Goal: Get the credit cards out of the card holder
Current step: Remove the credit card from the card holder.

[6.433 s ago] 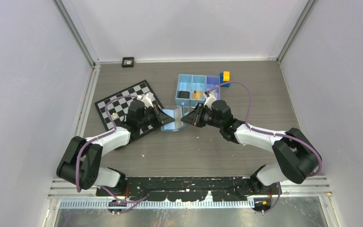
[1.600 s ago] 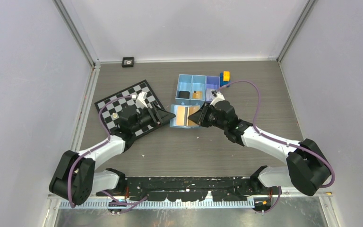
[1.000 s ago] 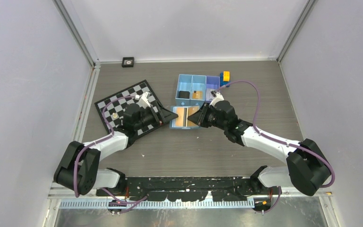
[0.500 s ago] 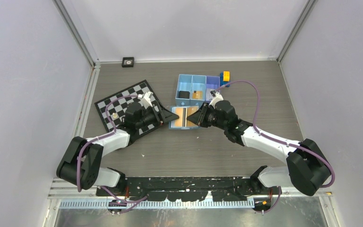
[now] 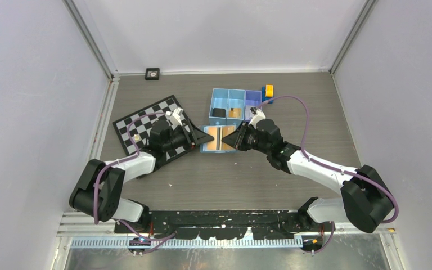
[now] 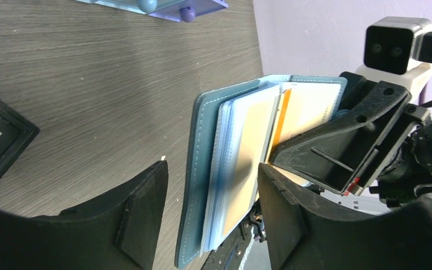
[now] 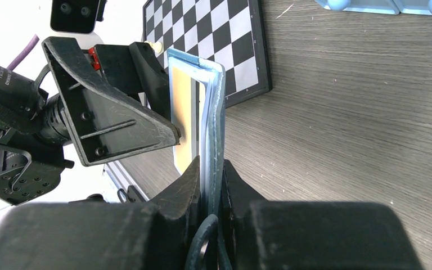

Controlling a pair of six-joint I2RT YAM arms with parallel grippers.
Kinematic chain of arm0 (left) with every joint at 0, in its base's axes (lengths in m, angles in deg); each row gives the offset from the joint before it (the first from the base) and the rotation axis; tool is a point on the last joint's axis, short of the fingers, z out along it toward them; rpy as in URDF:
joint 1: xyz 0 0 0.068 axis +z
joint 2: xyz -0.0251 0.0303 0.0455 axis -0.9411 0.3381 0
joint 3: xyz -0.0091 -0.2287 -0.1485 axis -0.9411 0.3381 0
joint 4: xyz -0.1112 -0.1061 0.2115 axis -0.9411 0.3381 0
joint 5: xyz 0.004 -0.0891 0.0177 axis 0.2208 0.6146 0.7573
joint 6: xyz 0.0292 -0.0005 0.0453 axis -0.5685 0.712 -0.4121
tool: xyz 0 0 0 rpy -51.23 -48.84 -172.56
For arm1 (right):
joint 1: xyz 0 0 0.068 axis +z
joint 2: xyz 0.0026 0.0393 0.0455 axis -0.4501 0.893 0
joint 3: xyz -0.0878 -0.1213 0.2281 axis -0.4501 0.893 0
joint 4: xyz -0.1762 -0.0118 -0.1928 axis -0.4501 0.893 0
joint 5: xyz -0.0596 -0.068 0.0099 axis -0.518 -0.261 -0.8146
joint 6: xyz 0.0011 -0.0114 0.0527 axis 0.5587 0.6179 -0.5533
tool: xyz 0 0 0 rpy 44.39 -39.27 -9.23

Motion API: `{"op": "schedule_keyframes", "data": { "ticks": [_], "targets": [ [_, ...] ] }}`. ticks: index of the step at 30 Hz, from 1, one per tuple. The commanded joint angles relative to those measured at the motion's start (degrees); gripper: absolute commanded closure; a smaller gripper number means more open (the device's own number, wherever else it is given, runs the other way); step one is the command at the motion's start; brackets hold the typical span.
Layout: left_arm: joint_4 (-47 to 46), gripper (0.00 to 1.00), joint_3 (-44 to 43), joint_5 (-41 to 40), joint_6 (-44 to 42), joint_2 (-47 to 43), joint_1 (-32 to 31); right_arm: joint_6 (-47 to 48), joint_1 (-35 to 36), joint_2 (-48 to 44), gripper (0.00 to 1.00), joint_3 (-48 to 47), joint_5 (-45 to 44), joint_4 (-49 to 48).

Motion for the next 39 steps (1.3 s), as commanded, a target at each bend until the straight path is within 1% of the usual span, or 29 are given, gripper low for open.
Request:
{"op": "schedule_keyframes", "data": {
  "ticks": [1,3,4,6,9,10,11,12,13,15,19,20,23,25,26,29,32,36,39],
  "targets": [
    [-8.25,0.39,-1.41,4.26,2.02,1.06,-0.03,-0.22,0.07,-1.71,0.99,-0.48,-0.07,-3.27],
    [-9.69,0.41,-1.47,5.12,2.72,1.79,-0.20,-0.12,0.03,-1.75,0.99,-0.48,-0.55,-2.89],
    [-10.44,0.43,-1.38,5.37,2.95,1.96,-0.21,-0.13,0.01,-1.71,0.99,-0.56,-0.73,-2.60],
    [-11.59,0.54,-1.11,5.48,3.32,2.08,-0.21,-0.11,-0.03,-1.59,0.98,-0.81,-0.97,-2.24],
    [-12.53,0.78,-0.86,5.47,3.53,1.70,-0.21,-0.11,-0.10,-1.42,0.97,-0.88,-1.48,-1.66],
    [-12.52,0.86,-0.80,5.44,3.48,1.62,-0.21,-0.11,-0.14,-1.40,0.96,-0.92,-1.55,-1.51],
    [-12.59,0.92,-0.71,5.30,3.51,1.39,-0.21,-0.12,-0.14,-1.44,0.92,-0.95,-1.69,-1.34],
    [-12.48,0.97,-0.65,5.10,3.46,1.26,-0.21,-0.12,-0.16,-1.53,0.84,-0.91,-1.65,-1.26],
    [-12.22,1.00,-0.57,4.83,3.40,1.13,-0.21,-0.12,-0.20,-1.64,0.79,-0.85,-1.89,-1.18],
    [-11.67,1.00,-0.52,4.41,3.05,0.86,-0.21,0.04,-0.27,-2.11,0.74,-0.86,-3.07,-0.15],
    [-10.55,1.00,-0.20,3.47,2.42,-0.26,-0.12,0.03,-0.65,-3.43,0.69,-0.41,-5.36,1.33],
    [-10.01,1.00,-0.11,3.10,2.19,-0.72,-0.08,0.00,-0.81,-3.71,0.65,-0.36,-5.84,1.57],
    [-7.70,1.00,0.10,1.68,1.17,-2.33,0.05,-0.18,-1.16,-4.50,0.49,-0.31,-7.62,3.42],
    [-5.78,1.00,0.20,0.63,0.04,-3.62,0.05,-0.16,-1.59,-5.45,0.41,-0.49,-8.97,4.91],
    [-4.71,1.00,0.25,0.10,-0.47,-4.26,0.03,0.08,-1.71,-6.07,0.39,-0.63,-9.92,6.04],
    [-1.80,1.00,0.34,-1.81,-1.81,-5.99,0.05,1.89,-1.70,-9.59,0.37,-1.42,-13.85,9.79],
    [0.50,1.00,0.37,-3.44,-2.71,-7.23,0.05,3.38,-1.68,-13.73,0.38,-0.59,-14.30,9.76],
    [0.76,1.00,0.30,-3.69,-2.81,-7.24,0.05,5.54,-1.68,-17.21,0.43,-0.43,-13.93,10.32],
    [0.72,1.00,0.35,-3.69,-2.81,-7.18,0.05,6.66,-1.70,-18.01,0.46,-0.34,-12.60,9.67]
  ]
}}
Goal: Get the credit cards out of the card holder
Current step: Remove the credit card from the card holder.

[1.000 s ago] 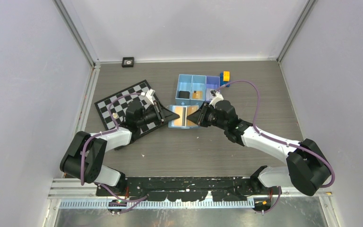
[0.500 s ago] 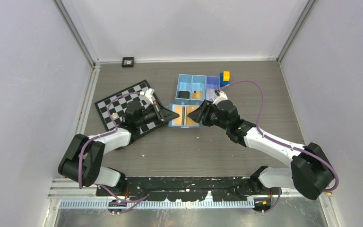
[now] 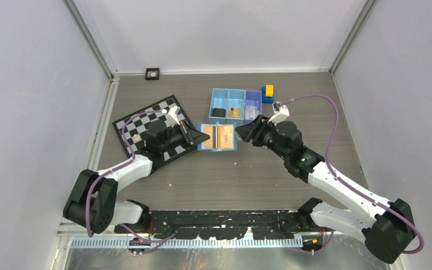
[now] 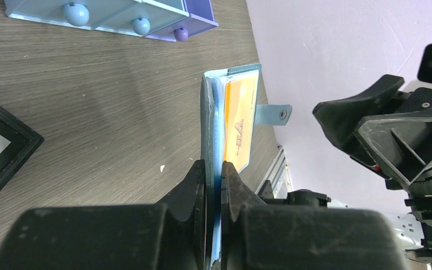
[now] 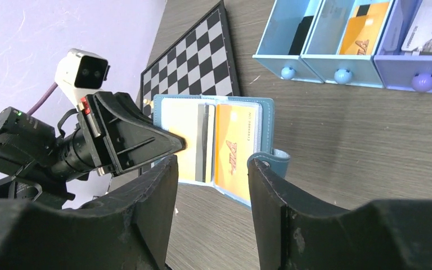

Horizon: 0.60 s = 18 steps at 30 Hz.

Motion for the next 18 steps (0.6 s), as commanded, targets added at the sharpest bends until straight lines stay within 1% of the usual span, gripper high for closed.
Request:
{"op": "schedule_keyframes", "data": {
  "ticks": [1,2,5,9,11,18],
  "targets": [
    [-0.64,1.00,0.03,-0.75,-1.19,-1.52,0.27,3.14,-0.12,-1.21,0.49,-0.27,0.62,-1.68],
    [-0.64,1.00,0.00,-0.75,-1.19,-1.53,0.27,3.36,-0.14,-1.06,0.51,-0.15,3.50,-2.93],
    [-0.71,1.00,0.01,-0.75,-1.20,-1.53,0.27,3.40,0.38,0.13,0.54,0.17,8.25,-6.09],
    [-2.76,1.00,0.32,0.56,-0.48,-1.03,0.27,1.67,0.50,5.07,0.58,-0.64,15.69,-10.50],
    [-4.54,1.00,0.56,1.31,0.24,-0.67,0.27,0.40,0.46,8.14,0.59,-1.04,16.86,-11.71],
    [-8.87,1.00,0.90,3.51,2.52,0.31,0.27,-3.26,-0.02,16.56,0.64,-1.53,16.84,-14.13]
  ]
}}
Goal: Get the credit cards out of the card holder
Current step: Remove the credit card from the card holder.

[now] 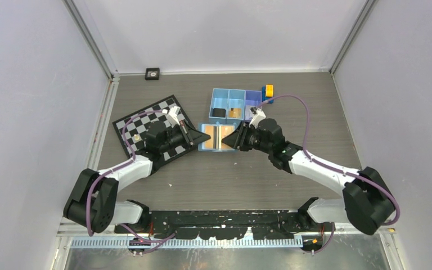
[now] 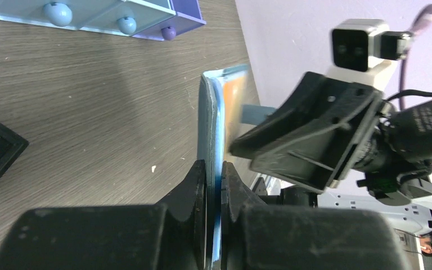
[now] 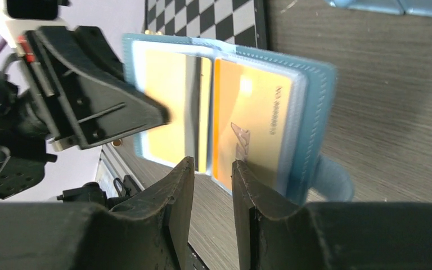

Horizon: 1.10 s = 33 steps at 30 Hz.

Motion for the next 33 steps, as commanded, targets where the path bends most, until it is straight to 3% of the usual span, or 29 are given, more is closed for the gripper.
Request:
{"op": "schedule_keyframes", "data": {
  "ticks": [1,8,33],
  "targets": [
    [-7.25,1.00,0.19,2.80,1.85,0.17,0.21,-3.39,-0.80,3.29,0.65,-1.61,2.36,-5.48],
    [-11.74,1.00,0.20,4.96,4.47,2.16,0.14,-10.47,-6.66,6.03,0.68,1.81,9.07,-14.44],
    [-19.10,1.00,0.68,7.35,8.44,4.25,-0.67,-14.88,-7.97,7.09,0.73,3.67,13.80,-23.36]
  ]
}}
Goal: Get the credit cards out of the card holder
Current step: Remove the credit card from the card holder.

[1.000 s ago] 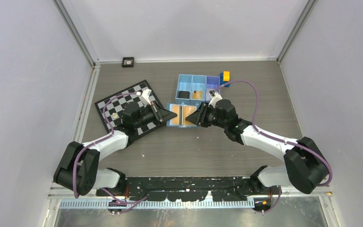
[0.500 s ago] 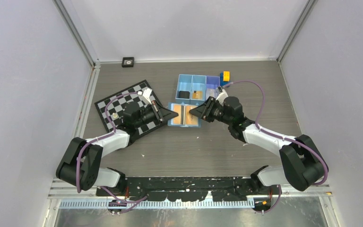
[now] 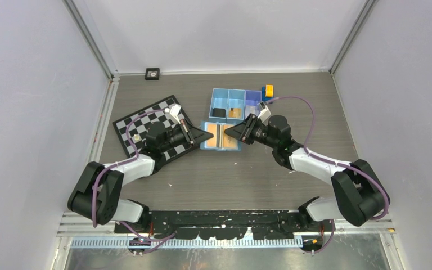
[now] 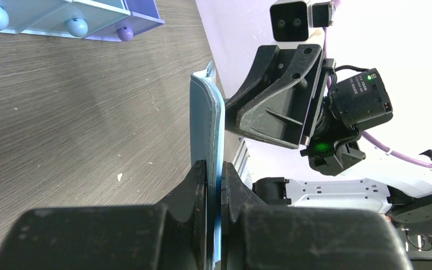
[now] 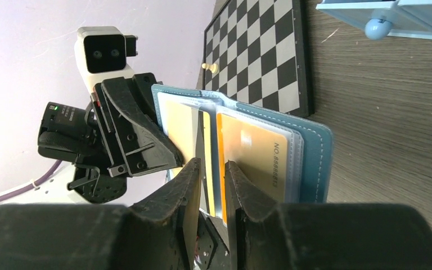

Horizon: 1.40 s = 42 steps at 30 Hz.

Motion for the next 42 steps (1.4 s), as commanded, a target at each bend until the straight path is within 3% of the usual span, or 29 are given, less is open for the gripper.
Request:
{"op": "schedule_keyframes", "data": {
  "ticks": [1,20,26,31,37,42],
  "targets": [
    [-6.60,1.00,-0.16,2.15,1.24,0.15,-0.57,-1.71,-0.21,1.03,0.73,0.09,2.88,-5.64],
    [-8.75,1.00,-0.80,3.40,2.07,0.44,-2.09,-2.91,1.70,6.32,0.69,-2.74,7.61,-7.87],
    [-8.80,1.00,-1.03,3.33,1.94,0.98,-2.28,-3.09,1.81,4.48,0.79,-1.68,7.95,-10.36],
    [-7.75,0.97,-1.14,2.59,1.61,1.18,-2.28,-2.67,1.83,2.57,0.99,-0.61,7.79,-12.09],
    [-6.88,0.83,-1.19,2.38,1.21,1.05,-2.28,-1.40,1.85,1.26,0.99,-0.40,6.42,-10.02],
    [-5.49,0.80,-1.00,1.80,0.43,-0.04,-2.28,-0.62,1.78,0.93,1.00,-0.62,5.21,-7.99]
  ]
}}
